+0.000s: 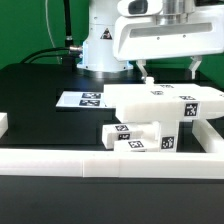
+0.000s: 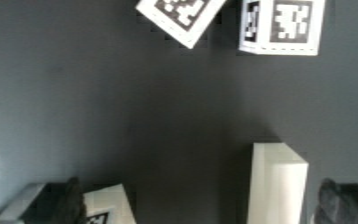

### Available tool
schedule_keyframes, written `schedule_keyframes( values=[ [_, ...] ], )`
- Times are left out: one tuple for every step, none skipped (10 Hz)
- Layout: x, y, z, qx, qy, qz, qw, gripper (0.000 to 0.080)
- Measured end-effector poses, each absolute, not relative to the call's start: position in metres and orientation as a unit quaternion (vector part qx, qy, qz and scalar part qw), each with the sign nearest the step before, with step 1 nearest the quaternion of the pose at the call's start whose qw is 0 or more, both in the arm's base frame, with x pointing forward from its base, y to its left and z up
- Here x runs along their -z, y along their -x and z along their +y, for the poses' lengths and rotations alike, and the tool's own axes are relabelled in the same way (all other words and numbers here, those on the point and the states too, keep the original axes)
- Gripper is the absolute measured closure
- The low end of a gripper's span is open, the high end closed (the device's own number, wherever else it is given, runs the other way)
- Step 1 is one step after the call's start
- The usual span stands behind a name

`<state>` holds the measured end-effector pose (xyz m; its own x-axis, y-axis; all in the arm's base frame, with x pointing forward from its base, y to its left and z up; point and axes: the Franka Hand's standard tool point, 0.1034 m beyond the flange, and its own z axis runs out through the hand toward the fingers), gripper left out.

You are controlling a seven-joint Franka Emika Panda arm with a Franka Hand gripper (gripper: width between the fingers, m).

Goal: Assemble chair

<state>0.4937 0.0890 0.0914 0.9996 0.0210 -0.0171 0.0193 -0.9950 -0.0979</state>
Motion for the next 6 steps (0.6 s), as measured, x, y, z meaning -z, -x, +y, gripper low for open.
schedule_keyframes(
  values=[
    [-0.09, -0.489, 0.09, -0.028, 0.998, -0.01, 0.051, 0.015],
    [-0.091, -0.484, 0.092, -0.072, 0.996, -0.012, 0.055, 0.015],
    [-0.091, -0.487, 0.093, -0.07, 0.996, -0.015, 0.05, 0.015],
    [-0.086, -0.483, 0.1, -0.062, 0.997, -0.029, 0.04, 0.015],
    [-0.078, -0.477, 0.11, -0.056, 0.997, -0.049, 0.031, 0.015],
    [-0.073, -0.474, 0.117, -0.05, 0.997, -0.049, 0.027, 0.015]
  ],
)
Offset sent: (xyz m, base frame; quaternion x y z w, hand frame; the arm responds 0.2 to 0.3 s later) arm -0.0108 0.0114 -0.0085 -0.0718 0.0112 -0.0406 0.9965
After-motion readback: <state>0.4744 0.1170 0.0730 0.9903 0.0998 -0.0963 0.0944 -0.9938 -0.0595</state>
